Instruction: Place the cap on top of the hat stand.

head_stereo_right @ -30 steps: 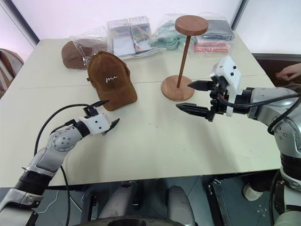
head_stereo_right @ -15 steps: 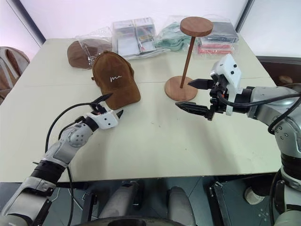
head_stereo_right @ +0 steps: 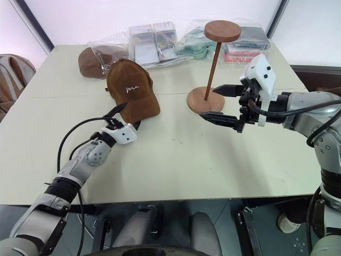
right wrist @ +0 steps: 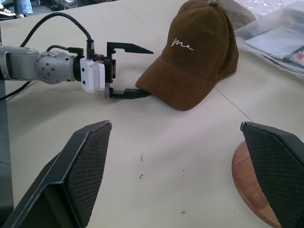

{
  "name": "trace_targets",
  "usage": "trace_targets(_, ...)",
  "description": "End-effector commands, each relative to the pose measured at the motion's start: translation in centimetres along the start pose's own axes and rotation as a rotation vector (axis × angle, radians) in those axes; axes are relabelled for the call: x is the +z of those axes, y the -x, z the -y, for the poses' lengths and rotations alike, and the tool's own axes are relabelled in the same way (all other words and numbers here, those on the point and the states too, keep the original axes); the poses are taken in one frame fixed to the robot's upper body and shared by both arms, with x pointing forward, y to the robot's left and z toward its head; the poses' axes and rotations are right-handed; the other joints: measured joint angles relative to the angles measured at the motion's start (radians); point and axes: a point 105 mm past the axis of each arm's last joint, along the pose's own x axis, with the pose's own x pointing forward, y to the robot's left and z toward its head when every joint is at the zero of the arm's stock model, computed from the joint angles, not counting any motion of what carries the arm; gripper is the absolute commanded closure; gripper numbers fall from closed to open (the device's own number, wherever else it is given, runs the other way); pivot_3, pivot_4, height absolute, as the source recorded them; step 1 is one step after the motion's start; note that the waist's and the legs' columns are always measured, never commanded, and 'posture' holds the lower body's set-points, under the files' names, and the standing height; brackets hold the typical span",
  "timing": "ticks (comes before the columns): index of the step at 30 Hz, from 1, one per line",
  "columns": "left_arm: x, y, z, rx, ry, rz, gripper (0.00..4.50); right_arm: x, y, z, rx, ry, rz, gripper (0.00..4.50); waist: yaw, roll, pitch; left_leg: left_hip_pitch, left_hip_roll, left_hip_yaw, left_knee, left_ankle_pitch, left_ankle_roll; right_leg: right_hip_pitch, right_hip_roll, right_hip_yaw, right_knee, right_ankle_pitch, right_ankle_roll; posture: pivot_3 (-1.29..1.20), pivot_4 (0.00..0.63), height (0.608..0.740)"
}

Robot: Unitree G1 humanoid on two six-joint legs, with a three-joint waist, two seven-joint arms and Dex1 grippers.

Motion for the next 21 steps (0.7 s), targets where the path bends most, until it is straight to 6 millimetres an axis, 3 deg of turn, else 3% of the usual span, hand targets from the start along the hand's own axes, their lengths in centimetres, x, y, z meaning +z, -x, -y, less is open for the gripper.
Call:
trace_targets(1, -1.4, 1.0, 3.1, -0.1, -0.006, -0.055, 0.0, 1.2, 0.5, 0.2, -0.015, 0.041, 0.012, 0.04, 0.0, 0.001, 0.0, 0.0, 0.0, 0.0, 0.0, 0.0, 0.0, 0.0, 0.0, 0.0, 0.0, 0.0, 0.0, 0.0, 0.15, 0.74)
trace_targets(2, -1.3, 1.0, 3.3, -0.099, -0.001, -0.05, 0.0, 1.2, 0.5, 0.2, -0.015, 0.042, 0.011, 0.04, 0.0, 0.001, -0.001, 0.0, 0.0, 0.0, 0.0, 0.0, 0.0, 0.0, 0.0, 0.0, 0.0, 0.0, 0.0, 0.0, 0.15, 0.74)
trace_targets(5, -1.1, 1.0, 3.4, -0.089, 0.009, -0.033, 0.9, 1.3, 0.6, 0.2, -0.017, 0.043, 0.008, 0.0, -0.001, 0.001, -0.001, 0.0, 0.0, 0.0, 0.0, 0.0, 0.0, 0.0, 0.0, 0.0, 0.0, 0.0, 0.0, 0.0, 0.15, 0.74)
trace_targets(12, -1.0, 1.0, 3.0, -0.049, 0.01, -0.024, 4.45, 1.3, 0.8, 0.2, -0.021, 0.045, 0.003, 0.0, 0.013, 0.011, -0.008, 0.0, -0.001, 0.0, 0.001, -0.001, 0.001, 0.001, -0.001, 0.0, 0.0, 0.0, 0.0, 0.0, 0.15, 0.74)
trace_targets(17, -1.1, 1.0, 2.1, 0.001, -0.012, -0.017, 4.45, 1.3, 0.8, 0.1, -0.023, 0.044, 0.001, 0.0, 0.022, 0.011, -0.008, 0.001, -0.001, 0.0, 0.002, -0.001, 0.002, 0.001, -0.001, 0.0, 0.0, 0.0, 0.0, 0.0, 0.15, 0.74)
trace_targets(21, -0.7, 1.2, -1.0, 0.155, -0.059, 0.006, 4.45, 1.4, 0.9, 0.1, -0.027, 0.045, 0.001, 0.0, 0.021, 0.011, -0.008, 0.0, -0.001, 0.0, 0.001, -0.001, 0.002, 0.0, -0.001, 0.001, 0.0, 0.0, 0.0, 0.0, 0.15, 0.74)
